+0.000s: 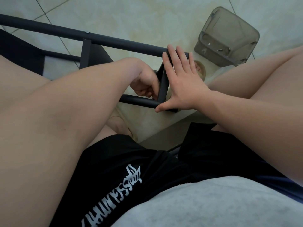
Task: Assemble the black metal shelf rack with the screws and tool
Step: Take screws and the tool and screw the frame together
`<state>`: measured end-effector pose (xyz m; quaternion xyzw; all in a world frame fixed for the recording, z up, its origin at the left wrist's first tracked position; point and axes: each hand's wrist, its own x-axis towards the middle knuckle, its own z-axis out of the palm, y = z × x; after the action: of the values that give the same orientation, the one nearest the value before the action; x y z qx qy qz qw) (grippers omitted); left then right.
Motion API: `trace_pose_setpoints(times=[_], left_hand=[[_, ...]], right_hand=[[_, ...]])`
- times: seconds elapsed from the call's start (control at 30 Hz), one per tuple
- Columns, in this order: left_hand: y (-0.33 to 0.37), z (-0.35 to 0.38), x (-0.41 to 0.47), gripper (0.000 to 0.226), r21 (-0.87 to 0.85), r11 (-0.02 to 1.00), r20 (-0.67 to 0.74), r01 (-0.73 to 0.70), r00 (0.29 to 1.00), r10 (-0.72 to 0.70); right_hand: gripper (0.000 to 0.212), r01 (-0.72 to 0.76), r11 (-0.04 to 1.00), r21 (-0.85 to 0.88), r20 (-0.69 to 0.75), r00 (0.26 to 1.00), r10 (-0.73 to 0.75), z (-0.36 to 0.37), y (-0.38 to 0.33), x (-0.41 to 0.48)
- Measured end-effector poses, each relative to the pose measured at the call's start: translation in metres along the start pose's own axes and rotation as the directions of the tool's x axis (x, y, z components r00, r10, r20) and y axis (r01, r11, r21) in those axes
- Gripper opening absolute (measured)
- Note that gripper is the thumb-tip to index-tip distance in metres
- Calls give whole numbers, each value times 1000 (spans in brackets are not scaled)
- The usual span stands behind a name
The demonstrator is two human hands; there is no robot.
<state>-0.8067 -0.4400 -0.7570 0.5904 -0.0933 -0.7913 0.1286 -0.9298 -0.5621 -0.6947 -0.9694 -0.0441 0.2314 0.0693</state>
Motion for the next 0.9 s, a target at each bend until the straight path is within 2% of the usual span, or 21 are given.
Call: trace_pose_setpoints(times=[0.27,0.6,0.73,0.9], left_hand=[[-2,-1,0,8,-24,1000,-22,15,1000,-15],[-3,-3,-3,18,-25,1000,-5,-13,1000,13],[-6,-3,-4,9,-62,998,2,-10,1000,10],[-5,2,-1,10,-35,999,-34,-4,999,3]], right_hand=[[157,0,1000,0,1,1000,0,-1,0,0],[157,3,1000,-2,-4,1000,-3,0,0,0],[157,1,1000,-5,-5,1000,-1,0,1,0],[157,3,1000,-4,-4,1000,-3,-1,0,-1]])
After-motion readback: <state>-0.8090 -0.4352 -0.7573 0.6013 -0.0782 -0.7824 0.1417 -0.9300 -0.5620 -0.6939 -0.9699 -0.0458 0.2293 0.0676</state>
